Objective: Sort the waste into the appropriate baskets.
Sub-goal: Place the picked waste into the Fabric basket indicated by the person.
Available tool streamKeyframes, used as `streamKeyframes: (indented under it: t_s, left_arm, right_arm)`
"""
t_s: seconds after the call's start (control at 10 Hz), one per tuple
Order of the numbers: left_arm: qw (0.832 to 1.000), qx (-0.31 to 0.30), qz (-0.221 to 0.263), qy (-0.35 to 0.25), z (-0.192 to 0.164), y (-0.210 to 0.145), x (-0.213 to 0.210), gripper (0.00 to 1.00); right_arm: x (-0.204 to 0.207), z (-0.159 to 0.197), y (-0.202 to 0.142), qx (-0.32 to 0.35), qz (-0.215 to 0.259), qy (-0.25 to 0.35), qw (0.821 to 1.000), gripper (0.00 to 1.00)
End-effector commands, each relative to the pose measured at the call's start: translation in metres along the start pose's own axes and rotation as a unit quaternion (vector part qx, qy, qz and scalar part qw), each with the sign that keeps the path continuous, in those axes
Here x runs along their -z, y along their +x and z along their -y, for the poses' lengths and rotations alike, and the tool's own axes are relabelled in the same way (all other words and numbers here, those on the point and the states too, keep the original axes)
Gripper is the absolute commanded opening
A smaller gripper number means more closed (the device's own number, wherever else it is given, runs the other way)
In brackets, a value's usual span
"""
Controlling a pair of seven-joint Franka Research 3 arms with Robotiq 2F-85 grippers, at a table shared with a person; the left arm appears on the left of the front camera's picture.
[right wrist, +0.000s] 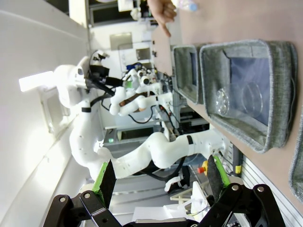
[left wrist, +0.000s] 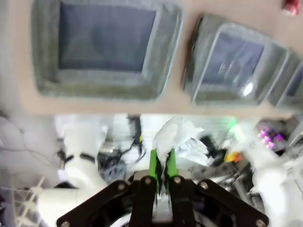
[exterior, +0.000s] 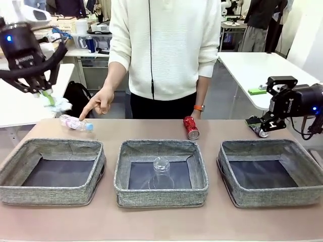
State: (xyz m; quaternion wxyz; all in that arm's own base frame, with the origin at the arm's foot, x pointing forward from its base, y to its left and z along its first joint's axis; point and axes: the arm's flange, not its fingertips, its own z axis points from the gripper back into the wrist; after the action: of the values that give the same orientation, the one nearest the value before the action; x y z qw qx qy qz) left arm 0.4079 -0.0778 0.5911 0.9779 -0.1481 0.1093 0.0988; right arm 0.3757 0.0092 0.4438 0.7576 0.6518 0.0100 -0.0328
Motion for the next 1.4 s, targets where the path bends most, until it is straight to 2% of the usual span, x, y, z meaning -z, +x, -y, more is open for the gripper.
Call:
streamKeyframes:
  t_s: [0.0, 0.1, 0.2, 0.3, 0.4, 0.5, 0.6, 0.7, 0.8, 0.9, 1.0, 1.1, 1.3]
  left_arm:
    - [0.994, -0.046, 0.099, -0.009, -0.006, -0.010, 0.023, 0.07]
    - [0.989, -0.077, 0.125, 0.014, -0.012, -0.002, 0.030, 0.07]
    - [0.989, -0.090, 0.115, 0.037, -0.014, 0.004, 0.034, 0.07]
    - [0.992, -0.107, 0.036, 0.063, -0.007, 0.006, 0.031, 0.07]
    - [0.992, -0.059, 0.115, 0.001, -0.015, 0.005, 0.023, 0.07]
    - [0.992, -0.059, 0.115, 0.001, -0.015, 0.005, 0.023, 0.07]
    - [0.992, -0.082, 0.095, 0.031, -0.015, 0.007, 0.036, 0.07]
    - [0.991, 0.003, 0.096, 0.095, -0.002, 0.017, 0.047, 0.07]
    - [0.984, 0.068, 0.103, 0.127, -0.009, 0.032, 0.064, 0.07]
    - [0.967, 0.143, 0.117, 0.176, -0.025, 0.036, 0.082, 0.07]
    - [0.964, 0.179, 0.109, 0.165, -0.032, 0.030, 0.086, 0.07]
    - [0.965, 0.168, 0.122, 0.160, -0.035, 0.031, 0.085, 0.07]
    - [0.968, 0.179, 0.119, 0.129, -0.035, 0.032, 0.084, 0.07]
  right_arm:
    - [0.000, -0.003, 0.000, -0.003, -0.002, 0.004, 1.000, 1.00]
    - [0.000, -0.003, 0.000, -0.003, -0.002, 0.004, 1.000, 1.00]
    - [0.000, -0.003, 0.000, -0.003, -0.002, 0.004, 1.000, 1.00]
    - [0.000, -0.003, 0.000, -0.003, -0.002, 0.004, 1.000, 1.00]
    - [0.000, -0.003, 0.000, -0.003, -0.002, 0.004, 1.000, 1.00]
    - [0.000, -0.003, 0.000, -0.003, -0.002, 0.004, 1.000, 1.00]
    - [0.000, -0.003, 0.000, -0.003, -0.002, 0.004, 1.000, 1.00]
    - [0.000, -0.003, 0.000, -0.003, -0.002, 0.004, 1.000, 1.00]
    - [0.000, -0.003, 0.000, -0.003, -0.002, 0.004, 1.000, 1.00]
    - [0.000, -0.003, 0.000, -0.003, -0.002, 0.004, 1.000, 1.00]
    - [0.000, -0.003, 0.000, -0.003, -0.002, 0.004, 1.000, 1.00]
    - [0.000, -0.003, 0.000, -0.003, -0.002, 0.004, 1.000, 1.00]
    - [0.000, -0.003, 0.000, -0.003, -0.002, 0.004, 1.000, 1.00]
